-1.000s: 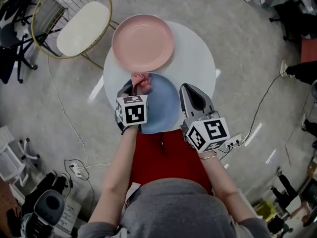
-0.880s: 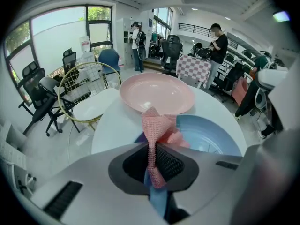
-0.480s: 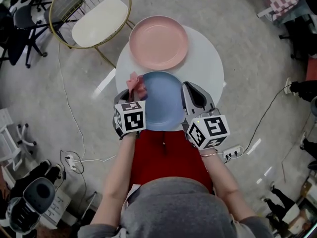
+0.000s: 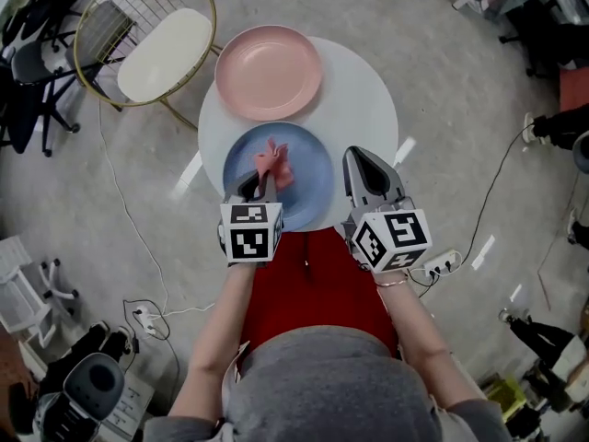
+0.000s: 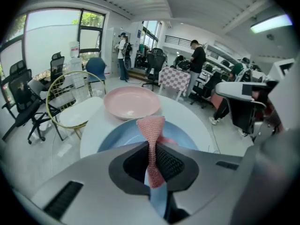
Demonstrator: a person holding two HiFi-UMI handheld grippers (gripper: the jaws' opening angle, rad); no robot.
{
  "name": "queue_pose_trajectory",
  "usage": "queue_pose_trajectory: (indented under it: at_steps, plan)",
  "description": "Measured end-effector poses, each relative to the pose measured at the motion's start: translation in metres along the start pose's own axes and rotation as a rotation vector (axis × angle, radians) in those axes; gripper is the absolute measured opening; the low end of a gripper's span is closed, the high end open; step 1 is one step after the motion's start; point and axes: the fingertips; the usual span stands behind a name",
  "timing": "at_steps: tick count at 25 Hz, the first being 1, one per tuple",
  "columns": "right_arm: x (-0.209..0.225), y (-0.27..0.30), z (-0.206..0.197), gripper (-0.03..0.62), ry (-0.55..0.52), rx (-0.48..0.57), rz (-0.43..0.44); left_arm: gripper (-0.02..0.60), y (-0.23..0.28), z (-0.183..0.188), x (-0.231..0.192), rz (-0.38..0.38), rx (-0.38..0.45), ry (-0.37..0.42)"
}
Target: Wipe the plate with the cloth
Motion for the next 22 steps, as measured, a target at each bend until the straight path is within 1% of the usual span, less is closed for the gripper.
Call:
queue_pose_trajectory:
  at_steps: [3,5,7,10,13,17,22]
  plan:
    - [0.007,-0.017,-0.005,0.029,0.027,0.022,-0.046,0.032,0.008,0.006,0.04,-0.104,0.002,0.095]
    - [0.015,-0.029,-0.008,0.029,0.05,0.036,-0.077,0.032,0.015,0.007,0.067,-0.159,-0.013,0.152]
    - [0.024,-0.04,-0.012,0.029,0.069,0.046,-0.104,0.032,0.024,0.006,0.087,-0.188,-0.043,0.182]
    - [0.037,-0.055,-0.018,0.029,0.097,0.051,-0.144,0.032,0.045,0.001,0.104,-0.204,-0.099,0.194]
    - [0.046,-0.065,-0.026,0.029,0.12,0.05,-0.173,0.032,0.067,-0.007,0.107,-0.191,-0.157,0.218]
    - [0.047,-0.066,-0.029,0.029,0.124,0.043,-0.171,0.032,0.082,-0.02,0.088,-0.092,-0.229,0.253]
    - [0.034,-0.054,-0.028,0.029,0.089,0.021,-0.112,0.032,0.075,-0.031,0.057,-0.024,-0.251,0.199]
Point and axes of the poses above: the fingertips, and each gripper's own axes: y forward along the fingers, x to its right, z out of its top, and after that the axes turned 10 degrees about -x, right-handed
